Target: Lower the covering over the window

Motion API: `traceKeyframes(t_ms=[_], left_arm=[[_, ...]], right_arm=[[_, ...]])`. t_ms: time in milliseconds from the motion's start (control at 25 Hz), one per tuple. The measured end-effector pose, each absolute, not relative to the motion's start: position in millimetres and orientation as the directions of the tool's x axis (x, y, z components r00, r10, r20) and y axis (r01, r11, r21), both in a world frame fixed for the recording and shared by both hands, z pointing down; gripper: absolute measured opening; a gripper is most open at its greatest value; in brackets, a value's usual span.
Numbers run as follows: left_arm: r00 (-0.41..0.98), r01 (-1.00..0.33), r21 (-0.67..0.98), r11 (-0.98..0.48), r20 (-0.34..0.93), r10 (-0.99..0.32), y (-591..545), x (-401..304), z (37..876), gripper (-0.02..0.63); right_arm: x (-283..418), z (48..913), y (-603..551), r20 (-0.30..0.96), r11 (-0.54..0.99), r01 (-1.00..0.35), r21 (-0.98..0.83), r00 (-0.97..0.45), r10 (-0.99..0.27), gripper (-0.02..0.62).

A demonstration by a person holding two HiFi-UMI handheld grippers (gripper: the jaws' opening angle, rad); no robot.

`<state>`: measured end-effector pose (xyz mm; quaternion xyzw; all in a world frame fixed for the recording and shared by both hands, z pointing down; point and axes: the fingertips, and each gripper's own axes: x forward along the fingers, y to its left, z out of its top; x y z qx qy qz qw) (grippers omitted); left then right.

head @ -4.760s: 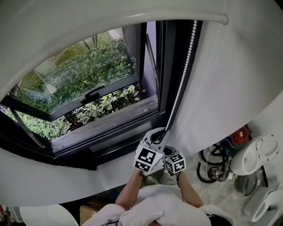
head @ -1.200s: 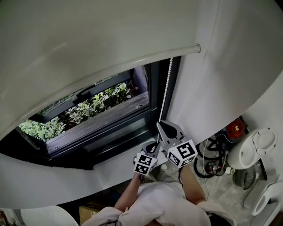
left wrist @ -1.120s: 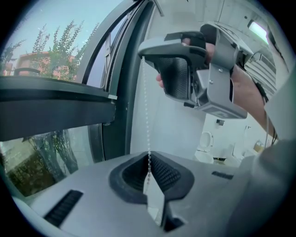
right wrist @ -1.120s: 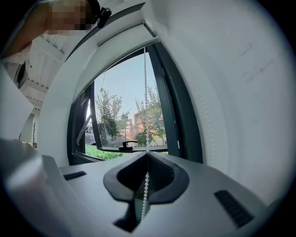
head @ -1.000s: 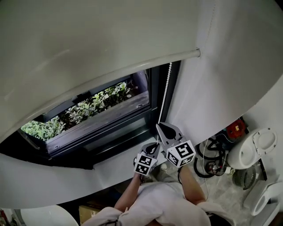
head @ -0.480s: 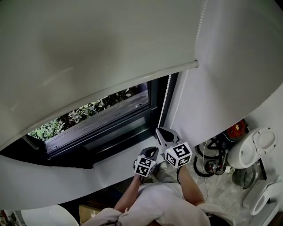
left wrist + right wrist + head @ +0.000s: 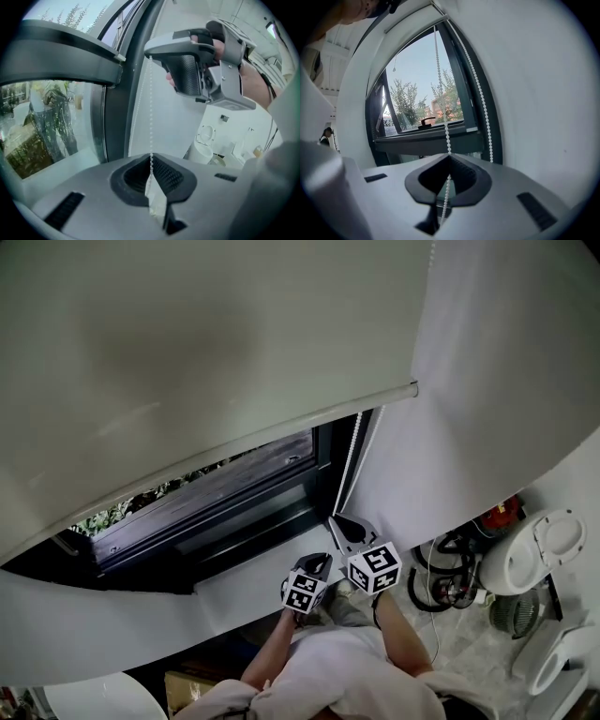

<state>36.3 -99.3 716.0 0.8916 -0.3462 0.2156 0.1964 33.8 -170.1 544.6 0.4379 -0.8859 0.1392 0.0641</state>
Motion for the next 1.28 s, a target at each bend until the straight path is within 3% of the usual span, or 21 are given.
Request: traceKeyframes(t_ms=[240, 360, 840, 1280], left_arm=[[0.66, -0.707, 0.172, -0.686, 0.509, -0.553, -96, 30, 706, 0.025], [0.68, -0.698, 0.177, -0.694, 0.468, -0.565, -94, 26, 678, 0.13], [0.721, -0.686, -0.002, -0.728, 0.135, -0.68, -122, 17, 451, 0.098], [0.731, -0.68, -0.126, -0.722, -0.042, -0.681, -168, 37, 346, 0.092]], right_arm=[[34, 548, -167, 0.239, 0.584, -0.788, -0.196, -0.616, -0.751, -0.003], [34, 548, -165, 0.237, 0.589, -0.783, -0.198, -0.622, -0.747, -0.003], [30, 545, -157, 0.238, 0.606, -0.769, -0.201, -0.639, -0.732, -0.003], [24, 545, -153, 0.243, 0.624, -0.757, -0.194, -0.653, -0.717, -0.003]])
